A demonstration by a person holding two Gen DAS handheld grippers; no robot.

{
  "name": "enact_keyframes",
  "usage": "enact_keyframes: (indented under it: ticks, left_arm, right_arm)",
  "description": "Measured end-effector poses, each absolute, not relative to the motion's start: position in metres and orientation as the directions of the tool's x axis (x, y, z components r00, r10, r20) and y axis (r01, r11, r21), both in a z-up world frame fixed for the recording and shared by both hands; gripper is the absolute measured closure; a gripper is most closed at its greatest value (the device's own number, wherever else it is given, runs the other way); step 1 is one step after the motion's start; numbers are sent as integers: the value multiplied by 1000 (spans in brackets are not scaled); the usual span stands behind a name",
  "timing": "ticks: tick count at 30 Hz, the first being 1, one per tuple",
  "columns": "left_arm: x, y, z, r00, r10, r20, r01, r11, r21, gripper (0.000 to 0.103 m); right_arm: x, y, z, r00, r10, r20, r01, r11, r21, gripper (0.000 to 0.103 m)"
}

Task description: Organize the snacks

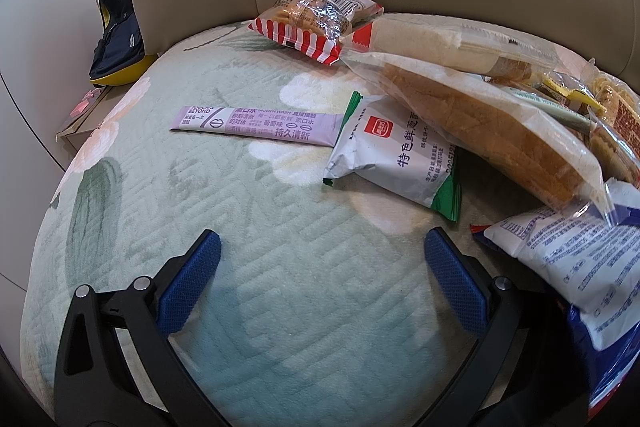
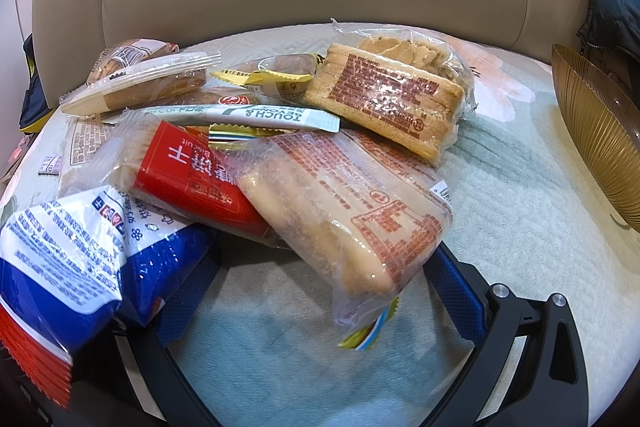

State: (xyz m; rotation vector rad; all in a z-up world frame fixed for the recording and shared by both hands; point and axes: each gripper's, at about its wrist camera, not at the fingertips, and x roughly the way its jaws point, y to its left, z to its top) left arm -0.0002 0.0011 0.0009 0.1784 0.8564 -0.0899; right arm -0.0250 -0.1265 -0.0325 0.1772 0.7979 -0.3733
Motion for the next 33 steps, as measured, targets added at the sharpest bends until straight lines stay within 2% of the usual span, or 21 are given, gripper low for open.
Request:
enact_keyframes:
  ticks: [13, 17, 18, 20, 22, 26, 29, 31, 33]
  left_arm:
    - [0, 1, 1, 653, -7, -758, 150, 981, 121, 3]
    - [0, 1, 1, 652, -7, -758, 150, 981, 121, 3]
    - [0, 1, 1, 652, -8, -758, 150, 981, 119, 3]
    - [0, 1, 1, 652, -7, -758, 150, 981, 120, 3]
    - [-1, 1, 2, 652, -6, -758, 150, 981, 121, 3]
    - [-1, 0, 2, 652, -6, -758, 150, 981, 121, 3]
    - [-1, 1, 2, 653, -6, -758, 150, 981, 121, 3]
    - [-1, 1, 2, 652, -6, -758, 150, 981, 121, 3]
    - [0, 2, 1, 653, -5, -758, 150, 981, 123, 3]
  right_arm:
    - [-27, -135, -32, 630, -250, -735, 401, 916, 32, 5]
    - [-29, -140, -29, 568, -239, -787, 458, 887, 61, 5]
    - [-25, -146, -26, 524, -191, -830, 411, 910, 50, 5]
    - [-25, -154, -23, 495, -138, -858, 384, 920, 73, 5]
    - [-35, -171, -13, 466, -121, -876, 420, 902, 98, 7]
    - [-72, -212, 33, 556, -188, -809, 532, 829, 173, 8]
    - [-92, -236, 64, 634, -190, -749, 537, 805, 251, 8]
    - [-96, -238, 72, 674, -157, -722, 514, 801, 306, 8]
    - [-87, -229, 66, 664, -74, -744, 457, 828, 325, 8]
